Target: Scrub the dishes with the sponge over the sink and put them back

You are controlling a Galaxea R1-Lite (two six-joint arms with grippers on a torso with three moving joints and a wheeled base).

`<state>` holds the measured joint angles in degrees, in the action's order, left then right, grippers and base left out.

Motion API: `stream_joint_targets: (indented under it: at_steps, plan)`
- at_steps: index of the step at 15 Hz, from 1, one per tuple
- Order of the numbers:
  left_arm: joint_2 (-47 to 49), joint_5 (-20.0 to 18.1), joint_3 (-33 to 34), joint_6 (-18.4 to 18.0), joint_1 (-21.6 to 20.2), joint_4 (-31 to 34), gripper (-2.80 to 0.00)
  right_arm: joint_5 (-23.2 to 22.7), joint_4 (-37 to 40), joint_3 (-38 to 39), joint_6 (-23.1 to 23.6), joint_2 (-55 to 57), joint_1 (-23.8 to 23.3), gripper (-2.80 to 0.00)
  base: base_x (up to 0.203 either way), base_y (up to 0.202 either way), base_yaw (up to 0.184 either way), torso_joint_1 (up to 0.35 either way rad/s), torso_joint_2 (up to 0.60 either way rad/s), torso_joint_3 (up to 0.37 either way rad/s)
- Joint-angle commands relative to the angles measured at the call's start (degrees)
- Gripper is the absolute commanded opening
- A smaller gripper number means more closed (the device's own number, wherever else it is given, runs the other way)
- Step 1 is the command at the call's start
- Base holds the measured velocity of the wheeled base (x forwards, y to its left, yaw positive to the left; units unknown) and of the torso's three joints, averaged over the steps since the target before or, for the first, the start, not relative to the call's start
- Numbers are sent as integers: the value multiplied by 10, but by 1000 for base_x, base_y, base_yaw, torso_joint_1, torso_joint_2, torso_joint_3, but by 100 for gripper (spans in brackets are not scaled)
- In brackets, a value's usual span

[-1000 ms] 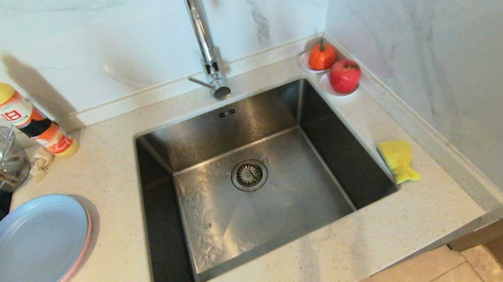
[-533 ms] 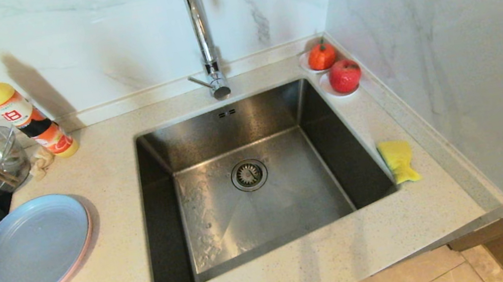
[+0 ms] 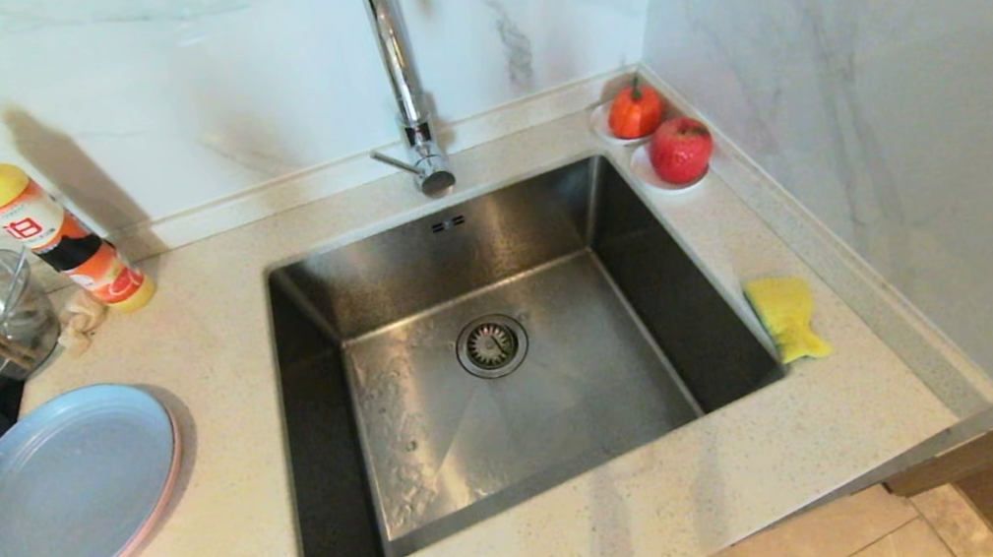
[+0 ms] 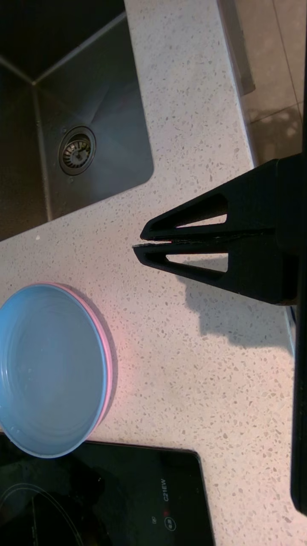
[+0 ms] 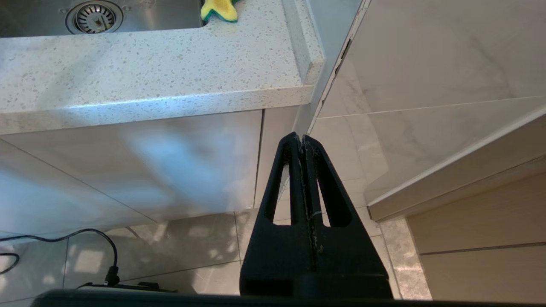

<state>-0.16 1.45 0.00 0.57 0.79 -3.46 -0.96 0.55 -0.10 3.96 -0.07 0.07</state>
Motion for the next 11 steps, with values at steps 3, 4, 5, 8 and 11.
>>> stream_joint_targets:
  at_steps: [3, 4, 5, 8, 11]
  plan:
    - [0, 0, 15, 3, 0, -1, -280, 3, 0, 0, -11, 1, 0, -280, 0, 0, 0, 0, 0, 0]
    - [0, 0, 15, 3, 0, -1, -280, 4, -1, 0, -19, 1, 0, -280, 0, 0, 0, 0, 0, 0]
    - [0, 0, 15, 3, 0, -1, -280, 5, -4, 0, -29, 1, 0, -280, 0, 0, 0, 0, 0, 0]
    - [0, 1, 15, 3, 0, -1, -280, 5, -4, 0, -34, 1, 0, -280, 0, 0, 0, 0, 0, 0]
    - [0, 0, 15, 3, 0, -1, -280, 5, -5, 0, -35, 0, 0, -280, 0, 0, 0, 0, 0, 0]
